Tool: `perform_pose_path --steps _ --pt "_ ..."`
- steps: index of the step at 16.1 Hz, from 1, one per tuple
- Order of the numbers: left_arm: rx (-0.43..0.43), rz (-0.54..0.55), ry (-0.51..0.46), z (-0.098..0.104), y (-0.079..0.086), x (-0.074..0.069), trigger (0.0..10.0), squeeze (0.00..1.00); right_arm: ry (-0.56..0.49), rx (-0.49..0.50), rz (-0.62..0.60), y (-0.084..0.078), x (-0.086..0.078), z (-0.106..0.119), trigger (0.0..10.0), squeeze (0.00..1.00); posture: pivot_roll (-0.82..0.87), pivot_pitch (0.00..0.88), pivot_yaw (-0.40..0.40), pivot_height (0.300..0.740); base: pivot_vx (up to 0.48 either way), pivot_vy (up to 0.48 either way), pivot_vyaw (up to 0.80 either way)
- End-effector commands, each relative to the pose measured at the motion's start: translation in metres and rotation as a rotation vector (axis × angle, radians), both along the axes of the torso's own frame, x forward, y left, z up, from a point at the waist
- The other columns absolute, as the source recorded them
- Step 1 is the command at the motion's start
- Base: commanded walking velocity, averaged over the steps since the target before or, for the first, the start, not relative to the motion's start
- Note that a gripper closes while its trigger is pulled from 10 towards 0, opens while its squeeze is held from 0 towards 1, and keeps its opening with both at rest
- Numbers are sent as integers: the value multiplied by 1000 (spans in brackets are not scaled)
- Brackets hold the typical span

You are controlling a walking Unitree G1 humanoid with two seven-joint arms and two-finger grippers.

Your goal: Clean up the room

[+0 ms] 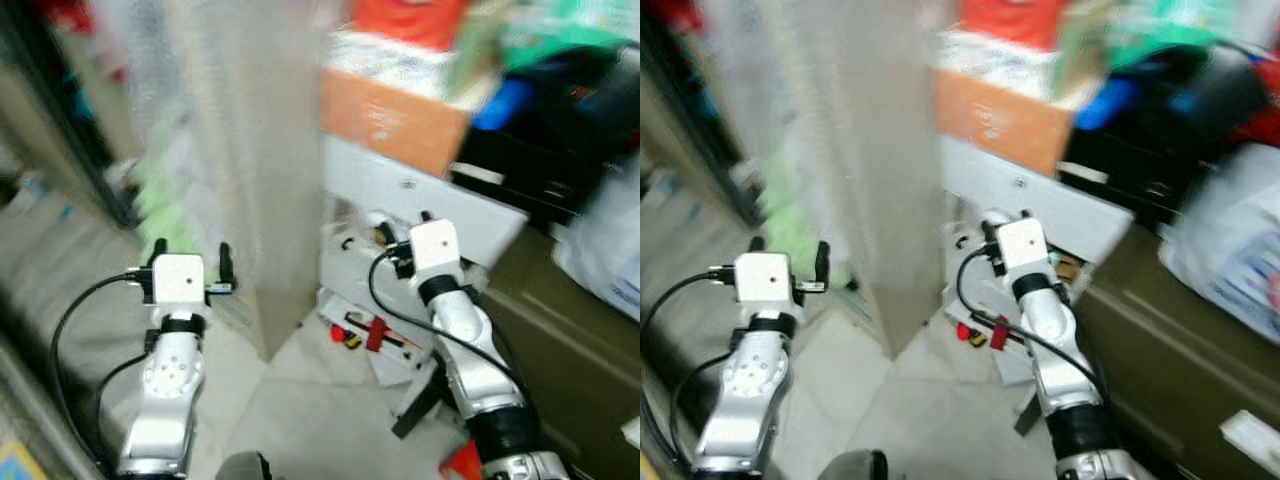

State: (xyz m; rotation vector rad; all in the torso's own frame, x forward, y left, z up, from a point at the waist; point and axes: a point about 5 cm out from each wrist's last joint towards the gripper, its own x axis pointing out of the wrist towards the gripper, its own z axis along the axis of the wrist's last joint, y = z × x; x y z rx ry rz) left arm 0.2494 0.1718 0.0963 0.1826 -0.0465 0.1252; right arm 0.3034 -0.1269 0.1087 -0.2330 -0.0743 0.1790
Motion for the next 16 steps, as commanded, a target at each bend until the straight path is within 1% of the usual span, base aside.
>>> perform_pose_path --steps 1,4,8,16 --pt "10 7 -18 4 2 2 10000 0 -11 11 11 5 2 2 10000 0 -21 1 -36 740 0 0 800" --pt "19 -1 -25 6 3 7 10000 0 -13 15 9 4 1 1 10000 0 -30 9 -30 740 0 0 800" --pt "17 -9 -18 5 1 5 10000 0 -5 13 -2 1 -4 -1 10000 0 -45 21 -21 740 0 0 800" --pt "9 -12 -18 6 2 9 10000 0 -8 10 15 4 -1 0 10000 0 -37 28 -35 740 0 0 800"
